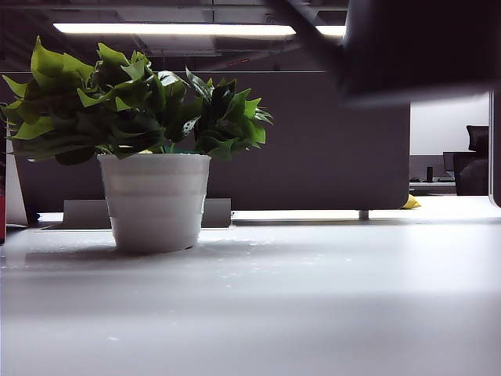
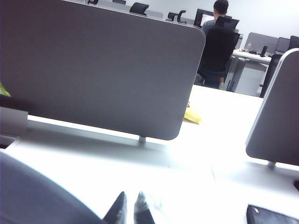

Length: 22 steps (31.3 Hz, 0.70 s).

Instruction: Pick up the watering can from the table, water the potted plant, and put the can back.

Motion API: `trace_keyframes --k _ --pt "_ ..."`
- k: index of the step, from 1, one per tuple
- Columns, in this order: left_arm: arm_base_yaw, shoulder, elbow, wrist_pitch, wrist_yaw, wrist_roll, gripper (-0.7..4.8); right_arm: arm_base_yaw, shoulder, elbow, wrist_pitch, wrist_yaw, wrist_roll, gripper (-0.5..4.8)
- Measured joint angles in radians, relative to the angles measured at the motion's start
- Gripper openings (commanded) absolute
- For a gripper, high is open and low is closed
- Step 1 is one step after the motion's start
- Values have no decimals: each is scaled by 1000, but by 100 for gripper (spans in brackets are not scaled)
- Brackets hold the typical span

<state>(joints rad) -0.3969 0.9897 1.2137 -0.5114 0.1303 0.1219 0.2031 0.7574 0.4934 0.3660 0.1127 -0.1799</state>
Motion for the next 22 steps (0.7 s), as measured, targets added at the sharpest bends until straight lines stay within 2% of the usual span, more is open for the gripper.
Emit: trace_keyframes --k 7,10,15,22 --pt "-34 0 0 -1 0 0 -5 -58 370 -12 449 -17 40 -1" --pt "-35 2 0 -11 1 0 -5 -101 516 -5 562 -26 95 -1" --pt "-35 0 -1 -52 0 0 -5 -169 726 64 636 -36 127 -1" --pt "-34 -3 -1 -64 -18 0 -5 -198 849 119 698 -113 139 -1"
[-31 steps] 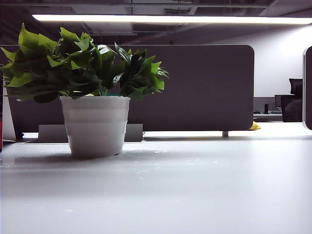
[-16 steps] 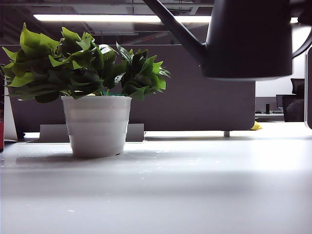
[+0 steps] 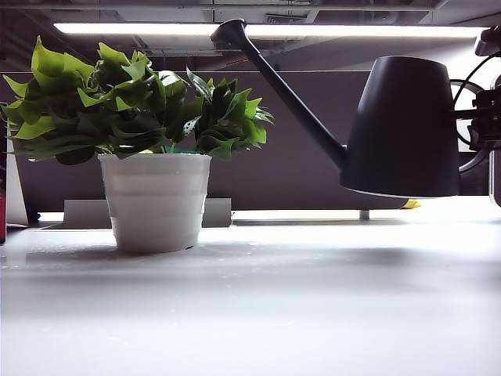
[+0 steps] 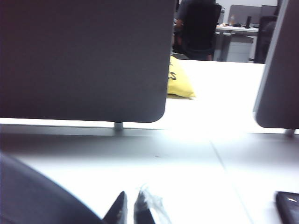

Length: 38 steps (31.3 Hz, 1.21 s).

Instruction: Pick up the watering can from the table, water the potted plant, and put the can back.

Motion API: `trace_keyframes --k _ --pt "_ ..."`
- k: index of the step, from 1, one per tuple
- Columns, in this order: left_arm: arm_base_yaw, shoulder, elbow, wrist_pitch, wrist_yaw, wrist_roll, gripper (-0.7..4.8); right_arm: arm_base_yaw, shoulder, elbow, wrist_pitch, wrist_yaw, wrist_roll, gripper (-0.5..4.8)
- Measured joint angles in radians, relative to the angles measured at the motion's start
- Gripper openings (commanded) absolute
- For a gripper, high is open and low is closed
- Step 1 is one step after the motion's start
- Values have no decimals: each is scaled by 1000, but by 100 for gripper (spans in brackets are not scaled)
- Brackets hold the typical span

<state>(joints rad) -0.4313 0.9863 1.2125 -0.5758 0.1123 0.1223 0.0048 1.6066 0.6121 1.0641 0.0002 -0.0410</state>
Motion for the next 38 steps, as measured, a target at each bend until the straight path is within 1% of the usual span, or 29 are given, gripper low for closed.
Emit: trace_keyframes --k 2,7,13,19,21,25,34,35,37,38 --pt "0 0 -1 -1 -1 3 -5 2 25 7 22 -19 2 -1" --pt "0 0 -1 -2 -3 40 -5 -1 111 8 100 -61 5 -1" --pt "0 0 -1 -8 -27 46 -5 -14 211 10 148 -95 -1 -1" --pt "0 1 -1 -23 -29 58 -5 -26 272 14 196 -119 -3 -1" --pt "0 2 -1 -28 -29 61 -5 -39 294 16 228 -158 -3 -1" --pt "0 4 -1 -40 -29 61 -5 -47 311 16 240 -214 -10 -1" --pt "0 5 -1 -62 -29 61 -5 -47 312 16 237 -225 -17 6" --pt "0 5 -1 -68 -29 61 -5 -47 312 16 235 -225 -17 52" --pt "0 5 -1 -73 -29 61 -5 -47 312 18 230 -225 -14 204" --pt "0 5 -1 -73 -29 61 -5 -47 311 19 239 -225 0 270"
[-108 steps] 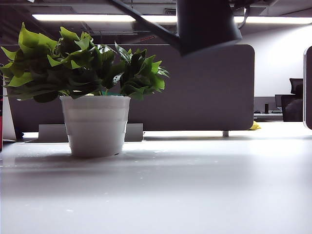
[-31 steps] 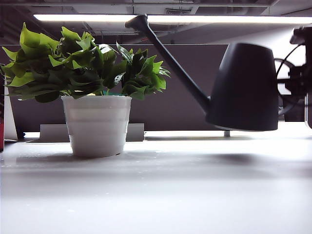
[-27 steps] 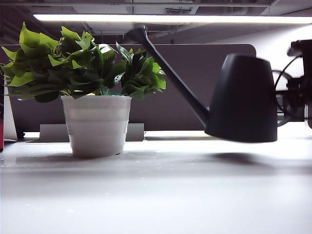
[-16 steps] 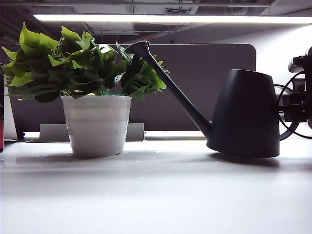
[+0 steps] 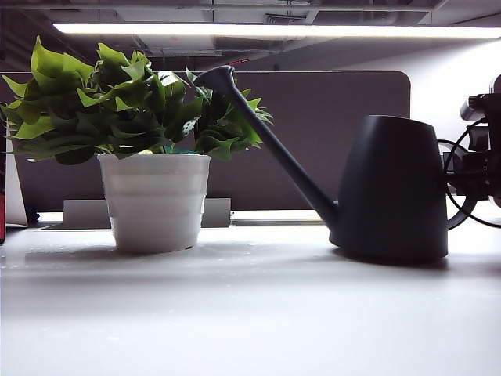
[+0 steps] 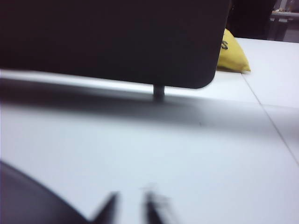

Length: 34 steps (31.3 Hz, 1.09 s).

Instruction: Pick up the watering can from the table, water the potted plant, and put the can back.

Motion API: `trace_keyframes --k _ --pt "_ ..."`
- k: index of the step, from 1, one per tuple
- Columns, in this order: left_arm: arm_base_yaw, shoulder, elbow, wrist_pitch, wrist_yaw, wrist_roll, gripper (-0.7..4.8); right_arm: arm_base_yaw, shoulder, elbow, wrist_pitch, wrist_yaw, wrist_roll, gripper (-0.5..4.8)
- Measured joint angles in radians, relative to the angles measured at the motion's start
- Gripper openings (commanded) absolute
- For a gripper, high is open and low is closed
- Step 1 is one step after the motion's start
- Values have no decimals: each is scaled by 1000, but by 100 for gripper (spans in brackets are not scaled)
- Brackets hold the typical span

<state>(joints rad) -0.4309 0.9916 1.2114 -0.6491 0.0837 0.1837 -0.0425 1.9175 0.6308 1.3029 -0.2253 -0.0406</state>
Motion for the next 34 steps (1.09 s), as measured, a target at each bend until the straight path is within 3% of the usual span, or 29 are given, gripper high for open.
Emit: trace_keyframes --k 7,11,19,30,31,32,34 --pt "0 0 0 -3 11 0 -5 0 -9 3 6 -7 18 328" --pt "0 0 0 -4 12 -1 -5 0 -48 -2 -60 -34 21 328" --pt "0 -32 -1 -21 21 -35 -5 0 -307 -13 -475 -37 13 328" --pt "0 -104 -1 -37 21 -47 -5 15 -652 -13 -1022 42 -59 324" --pt "0 -111 -1 -45 21 -50 -5 15 -679 -14 -1071 42 -59 290" --pt "0 -123 -1 -60 21 -57 -5 15 -716 -14 -1126 42 -53 218" --pt "0 -149 -2 -84 21 -81 -5 15 -779 -14 -1206 38 -28 0"
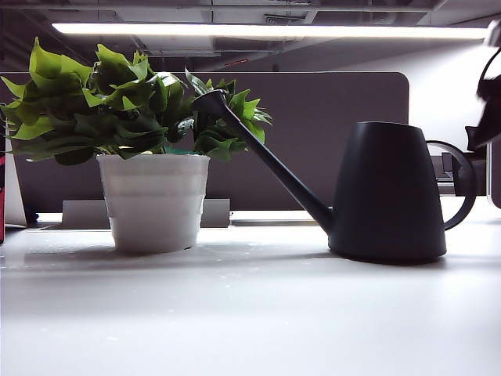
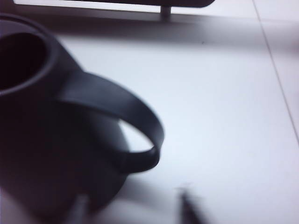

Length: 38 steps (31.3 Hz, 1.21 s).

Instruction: Pick up the watering can from the table, water the potted plant, and put the can back.

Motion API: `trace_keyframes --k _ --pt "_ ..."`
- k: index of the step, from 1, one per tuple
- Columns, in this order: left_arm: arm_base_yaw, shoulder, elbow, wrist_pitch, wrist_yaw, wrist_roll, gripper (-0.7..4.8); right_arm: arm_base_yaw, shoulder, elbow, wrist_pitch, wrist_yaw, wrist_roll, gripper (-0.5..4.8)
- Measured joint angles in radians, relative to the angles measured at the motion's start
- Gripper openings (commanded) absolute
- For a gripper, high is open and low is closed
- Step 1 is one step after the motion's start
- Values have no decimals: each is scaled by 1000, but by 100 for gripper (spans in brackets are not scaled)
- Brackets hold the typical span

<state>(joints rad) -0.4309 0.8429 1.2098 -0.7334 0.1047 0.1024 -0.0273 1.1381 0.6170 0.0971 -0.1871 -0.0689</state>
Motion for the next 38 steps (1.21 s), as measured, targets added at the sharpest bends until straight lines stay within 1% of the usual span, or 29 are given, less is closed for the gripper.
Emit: trace_keyframes --k 4,8,11,15,19,21,22,25,29,32,34,38 --pt "0 -80 -9 -14 0 -43 -5 0 -175 -1 -191 -85 21 -3" --pt "0 -198 -70 21 34 -91 -5 1 -394 0 -237 -104 39 -3" --pt "0 -316 -150 32 45 -114 -5 1 -527 2 -230 -91 42 -3" --pt "0 -463 -273 58 69 -132 -5 1 -675 -3 -245 -6 42 -2" --pt "0 -603 -436 97 75 -196 -5 0 -782 -54 -220 27 43 -2" --pt "0 -656 -527 146 77 -234 -5 0 -824 -105 -222 27 66 -2" --pt "0 -678 -576 174 76 -252 -5 0 -843 -139 -224 27 97 -3" --pt "0 -730 -704 283 69 -274 -5 0 -901 -232 -251 46 179 -2" --pt "0 -753 -862 462 37 -277 -5 0 -995 -342 -214 114 188 -2" --pt "0 -754 -961 573 29 -279 -5 0 -1041 -412 -201 116 189 -2" --pt "0 -754 -1016 598 26 -280 -5 0 -1069 -456 -201 114 194 -2" --pt "0 -753 -1078 612 -3 -319 -5 0 -1110 -520 -206 92 196 -2"
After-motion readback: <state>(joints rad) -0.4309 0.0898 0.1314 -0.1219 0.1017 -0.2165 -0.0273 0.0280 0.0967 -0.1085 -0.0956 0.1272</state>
